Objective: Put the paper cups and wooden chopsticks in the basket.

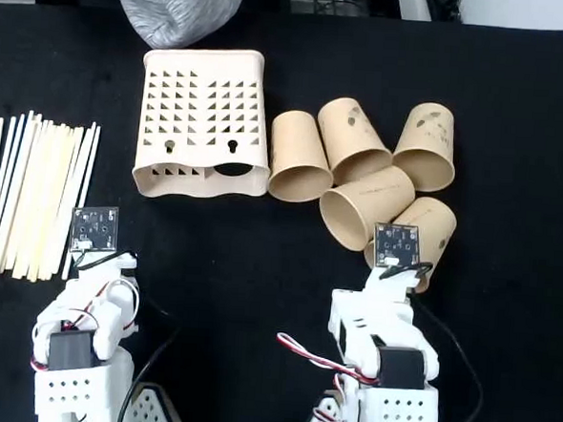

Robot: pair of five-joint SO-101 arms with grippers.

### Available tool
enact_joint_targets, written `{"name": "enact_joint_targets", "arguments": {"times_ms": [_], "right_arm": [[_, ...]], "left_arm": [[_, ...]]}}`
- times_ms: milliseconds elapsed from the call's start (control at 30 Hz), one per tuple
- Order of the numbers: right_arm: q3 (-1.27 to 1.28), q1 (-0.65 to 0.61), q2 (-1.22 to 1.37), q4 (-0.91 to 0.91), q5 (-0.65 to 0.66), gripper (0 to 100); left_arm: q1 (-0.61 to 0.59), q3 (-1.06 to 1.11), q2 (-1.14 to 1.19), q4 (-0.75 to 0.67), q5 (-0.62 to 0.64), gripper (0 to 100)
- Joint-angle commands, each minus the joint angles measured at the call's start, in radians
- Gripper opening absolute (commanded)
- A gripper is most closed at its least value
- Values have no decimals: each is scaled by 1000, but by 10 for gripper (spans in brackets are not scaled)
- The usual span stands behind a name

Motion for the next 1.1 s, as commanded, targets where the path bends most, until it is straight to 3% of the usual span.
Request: {"name": "enact_joint_targets", "arguments": {"times_ms": [0, 267, 500, 567, 633, 700, 800, 867, 1067], "right_arm": [[-5, -12, -70, 3, -3, 12], [-5, -12, -70, 3, -3, 12], [-5, -12, -70, 3, -3, 12], [-5, -12, -70, 3, -3, 12], [-5, -12, -70, 3, -3, 12], [-5, -12, -70, 3, -3, 12], [-5, -12, -70, 3, -3, 12], [-5, -12, -70, 3, -3, 12], [-5, -12, -70, 3, -3, 12]], "left_arm": [[13, 16, -8, 5, -9, 32], [16, 13, -9, 0, -11, 37], [13, -114, -11, -3, -21, 41], [4, -153, -11, -15, -149, 80], [10, -168, -11, -68, -361, 161], [22, -154, -11, -149, -446, 250], [18, -124, -11, -313, -440, 348], [16, -122, -9, -391, -364, 338], [16, -119, -2, -571, -130, 112]]}}
